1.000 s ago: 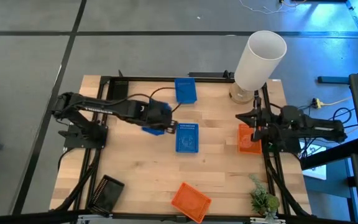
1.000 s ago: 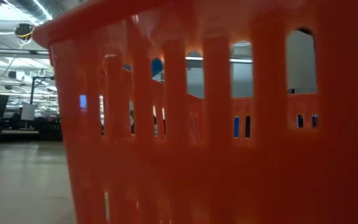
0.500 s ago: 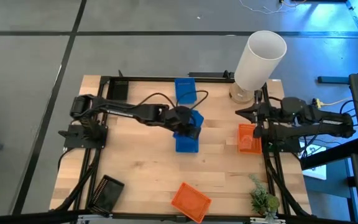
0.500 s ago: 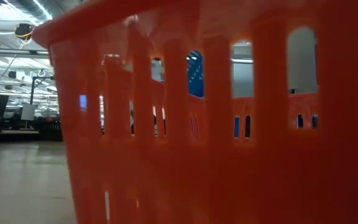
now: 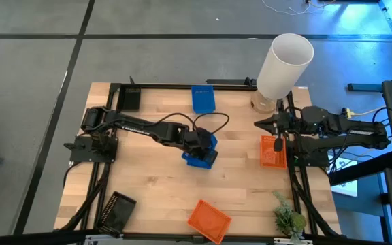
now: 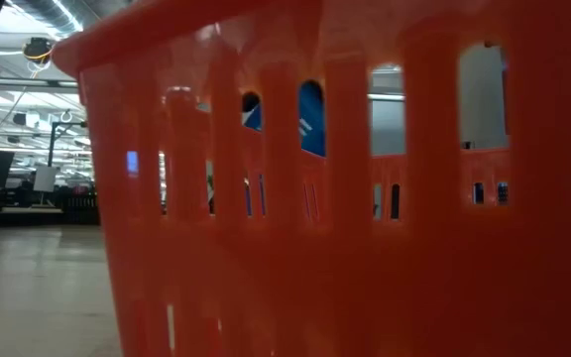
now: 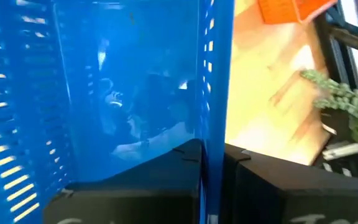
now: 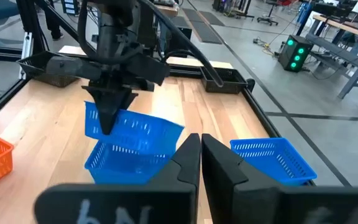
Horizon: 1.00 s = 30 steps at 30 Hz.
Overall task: Stack baskets by color
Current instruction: Stack the bottom left blue bin on the bottom right blue bin
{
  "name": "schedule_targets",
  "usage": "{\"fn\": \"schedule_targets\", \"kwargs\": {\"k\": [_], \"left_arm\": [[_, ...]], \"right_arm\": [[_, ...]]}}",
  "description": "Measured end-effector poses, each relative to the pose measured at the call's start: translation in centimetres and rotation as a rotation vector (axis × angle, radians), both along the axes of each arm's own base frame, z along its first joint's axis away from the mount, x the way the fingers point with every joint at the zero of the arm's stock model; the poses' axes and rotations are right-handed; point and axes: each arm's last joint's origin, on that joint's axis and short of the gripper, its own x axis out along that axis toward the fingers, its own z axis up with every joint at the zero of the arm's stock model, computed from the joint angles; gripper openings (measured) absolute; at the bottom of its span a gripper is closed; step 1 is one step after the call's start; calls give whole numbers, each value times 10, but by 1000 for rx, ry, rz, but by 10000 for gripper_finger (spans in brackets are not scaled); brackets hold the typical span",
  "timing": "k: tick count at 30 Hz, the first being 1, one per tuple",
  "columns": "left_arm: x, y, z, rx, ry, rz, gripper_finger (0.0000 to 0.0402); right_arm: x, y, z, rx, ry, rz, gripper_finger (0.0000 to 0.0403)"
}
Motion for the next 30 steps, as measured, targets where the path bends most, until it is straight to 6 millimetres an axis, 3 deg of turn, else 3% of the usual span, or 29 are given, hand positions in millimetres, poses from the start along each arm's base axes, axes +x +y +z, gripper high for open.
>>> {"fn": "schedule_targets", "kwargs": {"k": [19,30], "left_arm": [[-11,-2,-10,-50,157,40,0],[1,-6,-36,-78,193,-81,0]], "right_arm": [[0,0,0,-1,-1,0,16],[0,0,0,-48,5,12,16]]}}
